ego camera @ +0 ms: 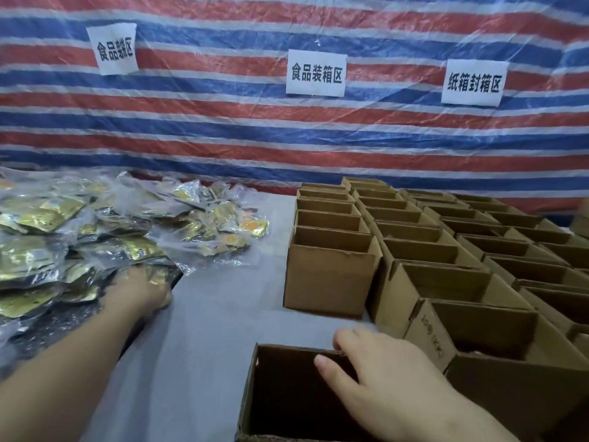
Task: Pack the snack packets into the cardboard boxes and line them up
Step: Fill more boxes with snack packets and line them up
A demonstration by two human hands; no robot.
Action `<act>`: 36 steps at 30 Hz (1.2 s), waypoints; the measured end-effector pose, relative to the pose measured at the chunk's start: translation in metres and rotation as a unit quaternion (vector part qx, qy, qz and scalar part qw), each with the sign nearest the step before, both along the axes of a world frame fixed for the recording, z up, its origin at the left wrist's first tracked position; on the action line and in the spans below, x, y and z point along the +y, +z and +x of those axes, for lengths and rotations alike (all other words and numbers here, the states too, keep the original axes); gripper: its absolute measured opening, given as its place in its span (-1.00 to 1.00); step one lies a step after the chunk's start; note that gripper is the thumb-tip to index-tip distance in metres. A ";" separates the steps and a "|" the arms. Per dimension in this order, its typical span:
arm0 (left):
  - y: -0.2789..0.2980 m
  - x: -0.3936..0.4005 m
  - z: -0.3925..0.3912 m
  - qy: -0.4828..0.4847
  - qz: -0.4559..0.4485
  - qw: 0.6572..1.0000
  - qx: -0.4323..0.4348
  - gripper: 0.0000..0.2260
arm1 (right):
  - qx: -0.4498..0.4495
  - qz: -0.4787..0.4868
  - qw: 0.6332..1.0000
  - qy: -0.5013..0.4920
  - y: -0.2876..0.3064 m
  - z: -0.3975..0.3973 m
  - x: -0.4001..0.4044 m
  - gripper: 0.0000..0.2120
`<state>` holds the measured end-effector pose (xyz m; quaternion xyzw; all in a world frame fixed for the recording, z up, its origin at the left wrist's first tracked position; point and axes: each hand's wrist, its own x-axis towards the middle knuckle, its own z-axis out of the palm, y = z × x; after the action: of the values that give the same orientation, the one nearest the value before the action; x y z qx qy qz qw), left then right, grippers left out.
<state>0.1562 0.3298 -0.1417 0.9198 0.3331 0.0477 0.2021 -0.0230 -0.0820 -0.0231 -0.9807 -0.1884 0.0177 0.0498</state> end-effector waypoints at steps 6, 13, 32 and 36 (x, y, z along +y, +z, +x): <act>-0.008 0.005 0.023 -0.007 -0.004 0.999 0.053 -0.16 | -0.013 -0.003 1.000 0.004 0.000 -0.004 0.001 -0.45; 0.023 -0.015 0.003 -0.066 0.059 0.990 0.113 -0.35 | -0.035 -0.008 0.999 0.010 0.001 -0.007 0.002 -0.53; 0.183 -0.134 -0.155 -0.250 -0.461 0.828 -0.196 -0.79 | 0.042 0.049 0.997 -0.050 0.008 -0.004 0.006 -0.57; 0.199 -0.190 -0.172 -0.278 -0.451 0.816 -0.233 -0.76 | 0.065 0.237 0.963 -0.113 0.022 0.001 0.009 -0.39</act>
<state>-0.0155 0.1396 0.0573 0.7405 -0.0094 0.0474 0.6704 -0.0219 -0.0725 -0.0006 -0.9525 -0.0714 0.0304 0.2944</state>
